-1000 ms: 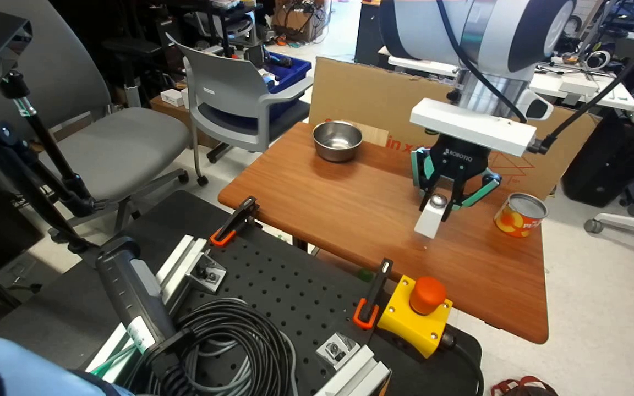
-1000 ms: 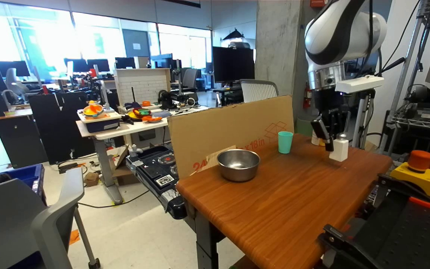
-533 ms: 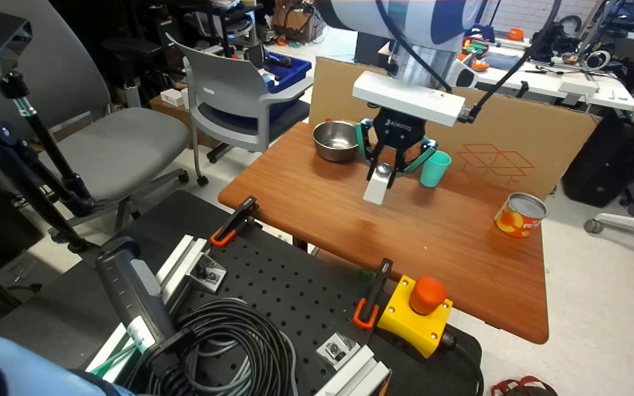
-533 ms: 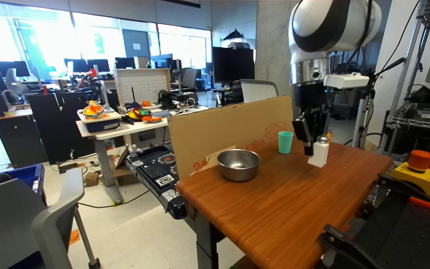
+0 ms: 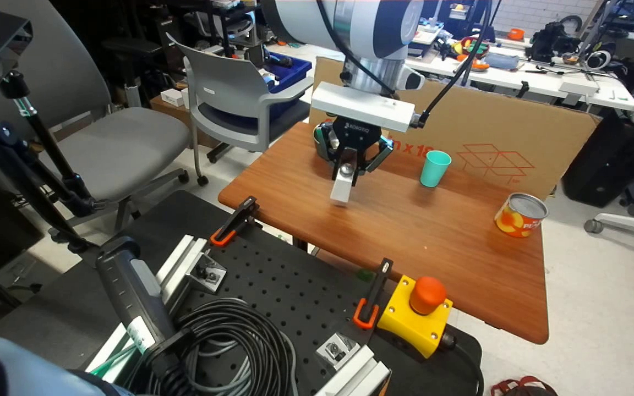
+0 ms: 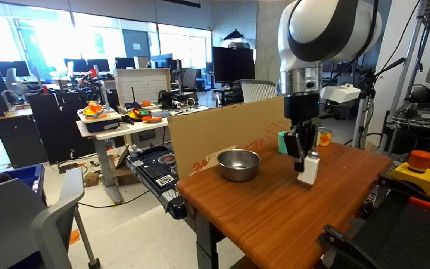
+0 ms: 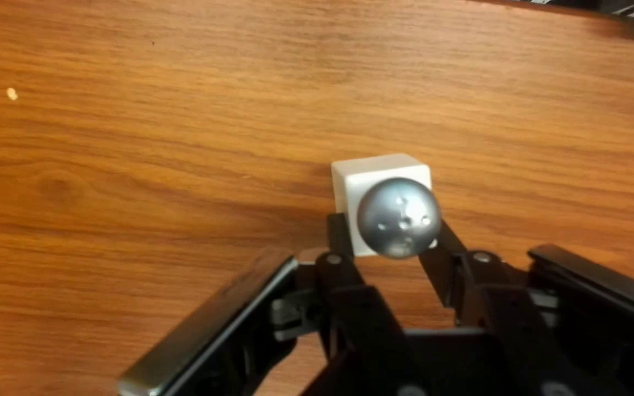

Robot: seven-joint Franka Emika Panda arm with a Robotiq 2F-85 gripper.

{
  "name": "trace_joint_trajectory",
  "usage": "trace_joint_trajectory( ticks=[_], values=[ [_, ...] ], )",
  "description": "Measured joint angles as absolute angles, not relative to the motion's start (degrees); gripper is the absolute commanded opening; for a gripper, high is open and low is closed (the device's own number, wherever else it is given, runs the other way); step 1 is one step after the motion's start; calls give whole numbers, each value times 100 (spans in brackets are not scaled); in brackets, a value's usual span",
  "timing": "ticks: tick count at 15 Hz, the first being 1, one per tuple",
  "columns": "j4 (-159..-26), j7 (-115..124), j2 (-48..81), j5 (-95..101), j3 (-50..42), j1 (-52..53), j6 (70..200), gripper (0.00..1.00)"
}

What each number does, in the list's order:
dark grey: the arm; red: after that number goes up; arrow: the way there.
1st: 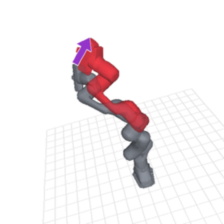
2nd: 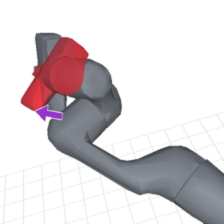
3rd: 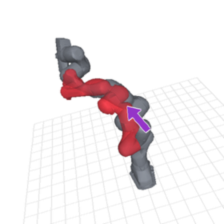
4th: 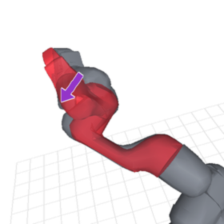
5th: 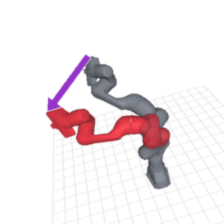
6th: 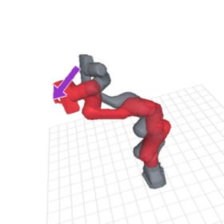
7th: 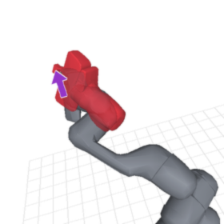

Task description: Move the saltshaker to the left

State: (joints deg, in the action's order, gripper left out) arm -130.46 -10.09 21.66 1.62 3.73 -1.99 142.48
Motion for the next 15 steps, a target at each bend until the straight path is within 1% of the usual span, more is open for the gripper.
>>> trace_joint_trajectory(
  ticks=[13,14,15],
  values=[
    [-13019,-1301,2319,207,357,-206,14217,12],
    [-13019,-1293,2321,217,346,-205,14201,31],
    [-13019,-1284,2321,243,332,-205,14175,62]
  ],
)
